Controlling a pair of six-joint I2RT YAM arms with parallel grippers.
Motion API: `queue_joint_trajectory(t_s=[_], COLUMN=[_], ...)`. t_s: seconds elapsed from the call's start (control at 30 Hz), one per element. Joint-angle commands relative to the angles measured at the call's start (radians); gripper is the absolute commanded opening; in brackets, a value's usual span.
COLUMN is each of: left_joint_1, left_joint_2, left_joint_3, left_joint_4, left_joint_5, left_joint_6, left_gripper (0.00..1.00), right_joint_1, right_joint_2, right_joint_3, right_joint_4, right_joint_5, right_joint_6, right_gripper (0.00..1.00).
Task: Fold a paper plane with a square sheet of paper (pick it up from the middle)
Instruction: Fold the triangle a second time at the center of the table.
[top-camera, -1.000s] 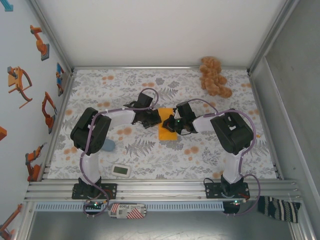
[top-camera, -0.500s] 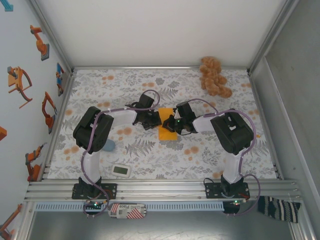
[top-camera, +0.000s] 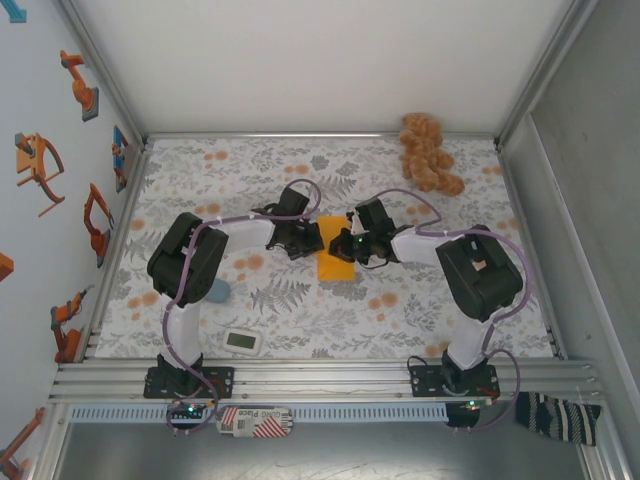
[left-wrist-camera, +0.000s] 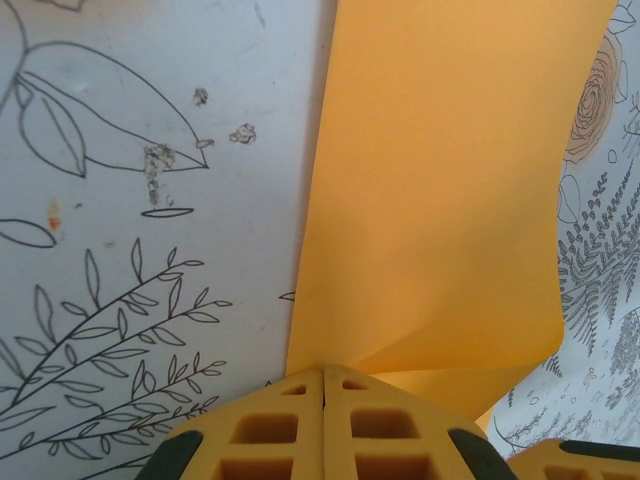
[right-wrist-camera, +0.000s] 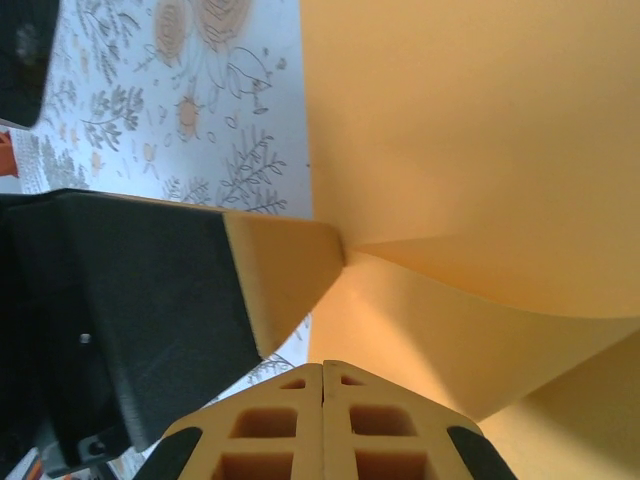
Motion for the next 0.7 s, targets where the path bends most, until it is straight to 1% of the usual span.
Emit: queue_joint_trajectory(t_s=[0.0, 0.17, 0.37, 0.53, 0.67], left_joint_1=[-0.005, -0.005, -0.005, -0.005, -0.005], left_joint_2=[0.061, 0.072, 0.100, 0.123, 0.125], left_joint_3=[-0.010, -0.008, -0.019, -0.042, -0.047], left_joint_4=[-0.078, -0.099, -0.142, -0.149, -0.144], left_joint_5=[-0.039, -0.047, -0.087, -0.104, -0.100], left_joint_6=[0.024, 0.026, 0.031, 0.025, 0.028], left_gripper=[0.07, 0.07, 0.07, 0.06, 0.05], right_joint_1=[0.000, -0.009, -0.030, -0.062, -0.096], right_joint_2=[0.025, 0.059, 0.057, 0.006, -0.066], right_joint_3=[0.031, 0.034, -0.037, -0.126, -0.159], right_joint_4=[-0.036, -0.047, -0.003, 0.049, 0.063], right_joint_5=[0.031, 0.067, 0.085, 0.084, 0.078], right_joint_6=[-0.039, -0.036, -0.008, 0.012, 0.008], right_gripper=[0.00, 0.00, 0.00, 0.00, 0.00])
